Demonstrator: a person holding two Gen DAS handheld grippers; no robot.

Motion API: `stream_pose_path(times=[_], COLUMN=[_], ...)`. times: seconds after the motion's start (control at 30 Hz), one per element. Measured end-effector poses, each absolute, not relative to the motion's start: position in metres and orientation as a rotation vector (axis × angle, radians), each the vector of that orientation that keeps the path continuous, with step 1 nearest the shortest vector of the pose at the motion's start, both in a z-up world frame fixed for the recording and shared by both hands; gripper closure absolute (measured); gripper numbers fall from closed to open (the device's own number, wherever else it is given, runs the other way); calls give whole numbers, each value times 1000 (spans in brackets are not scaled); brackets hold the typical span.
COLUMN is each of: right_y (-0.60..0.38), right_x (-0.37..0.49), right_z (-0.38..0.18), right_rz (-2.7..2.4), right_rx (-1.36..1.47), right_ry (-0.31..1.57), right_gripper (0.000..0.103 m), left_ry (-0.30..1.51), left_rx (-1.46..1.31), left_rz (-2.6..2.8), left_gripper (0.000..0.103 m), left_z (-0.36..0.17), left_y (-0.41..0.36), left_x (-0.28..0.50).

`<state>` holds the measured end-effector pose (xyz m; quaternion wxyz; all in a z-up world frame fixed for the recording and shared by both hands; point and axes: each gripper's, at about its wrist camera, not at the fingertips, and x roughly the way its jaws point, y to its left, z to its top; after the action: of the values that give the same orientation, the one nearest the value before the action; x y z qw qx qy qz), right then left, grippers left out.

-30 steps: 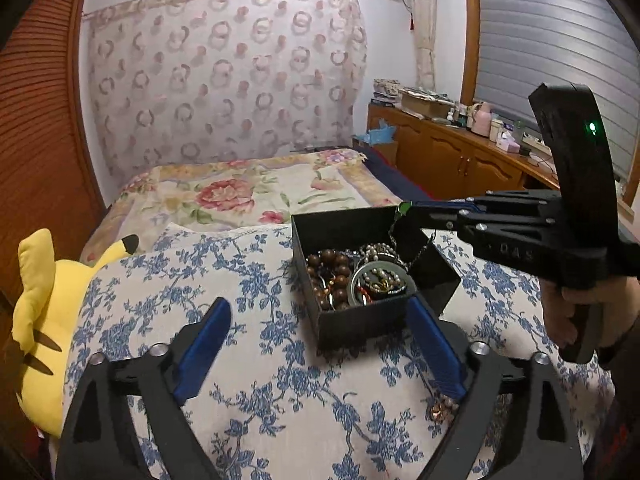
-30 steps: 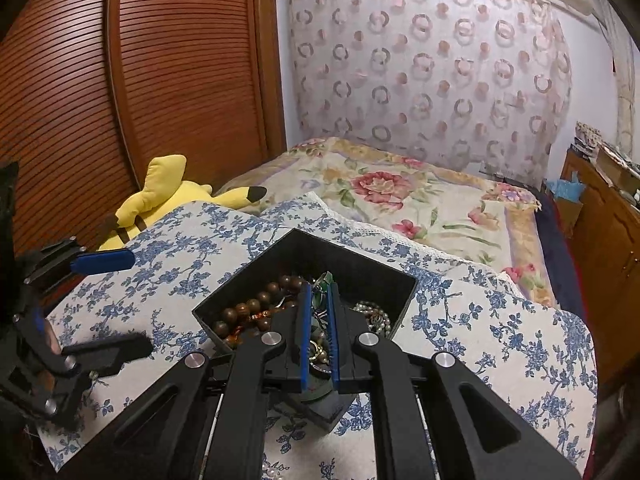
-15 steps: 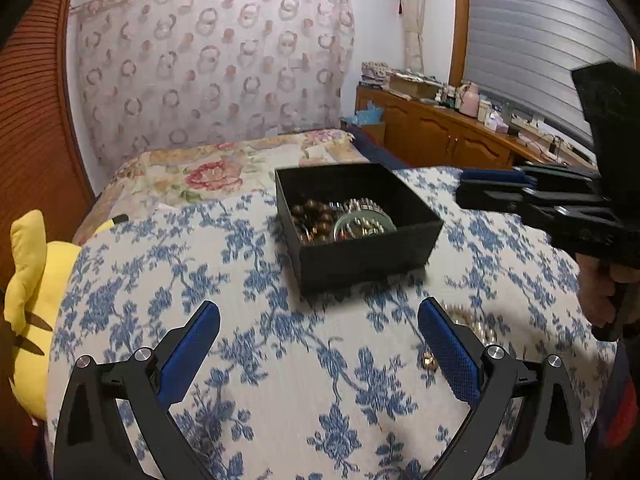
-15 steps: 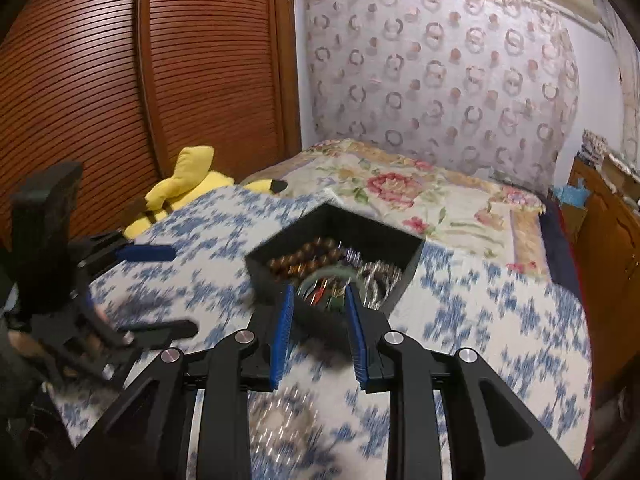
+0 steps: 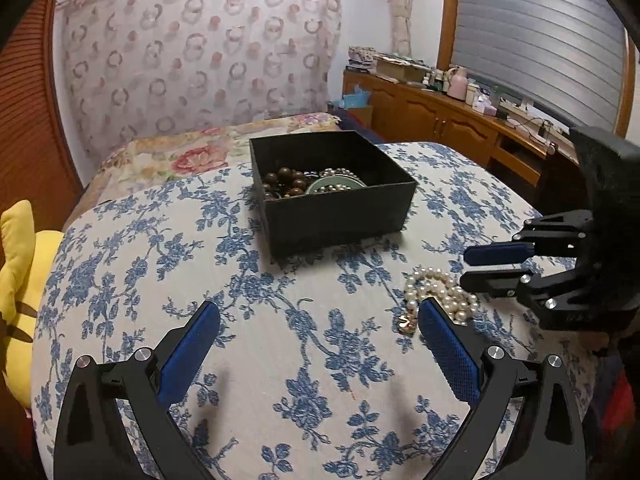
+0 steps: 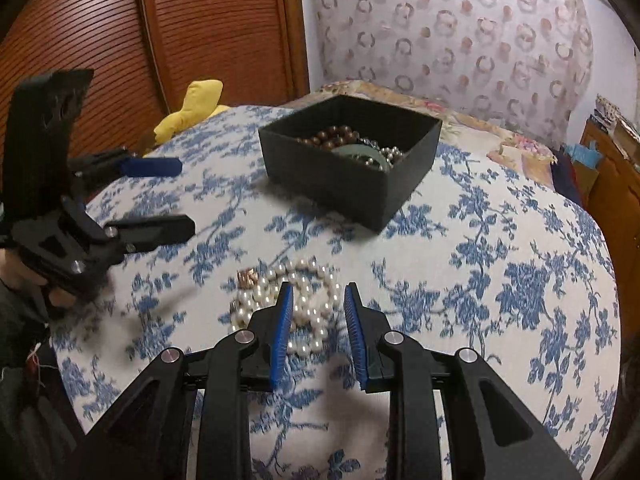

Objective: Organize jewelry
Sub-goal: 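Move both open tools back to the pearl necklace on the bed, then grasp the pearl necklace with the right tool while the left tool grasps the gold brooch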

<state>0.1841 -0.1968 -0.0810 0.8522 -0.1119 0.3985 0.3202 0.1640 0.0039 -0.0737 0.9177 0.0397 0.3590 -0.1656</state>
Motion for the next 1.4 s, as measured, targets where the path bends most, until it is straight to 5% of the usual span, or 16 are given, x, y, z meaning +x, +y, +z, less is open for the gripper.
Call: stream_pose_path(times=[0.5, 0.57, 0.63, 1.1, 1.17, 1.4], right_y=[-196, -196, -196, -247, -255, -253], right_x=[190, 190, 190, 179, 179, 177], right_z=[-94, -95, -95, -39, -27, 3], right_rz=[669, 669, 693, 535, 531, 550], right_rx=[-250, -244, -231, -231, -220, -218], right_ry=[904, 901, 908, 726, 701, 626], right_gripper=[74, 78, 94, 95, 95, 95], left_ry=[747, 749, 751, 783, 796, 870], left_rx=[85, 81, 85, 84, 92, 171], left_rz=[-347, -349, -349, -388, -412, -448], left_gripper=[7, 7, 7, 8, 11, 52], left_z=[-76, -77, -77, -81, -83, -100], left_y=[-1, -1, -2, -15, -21, -49], left_x=[160, 160, 160, 166, 167, 177])
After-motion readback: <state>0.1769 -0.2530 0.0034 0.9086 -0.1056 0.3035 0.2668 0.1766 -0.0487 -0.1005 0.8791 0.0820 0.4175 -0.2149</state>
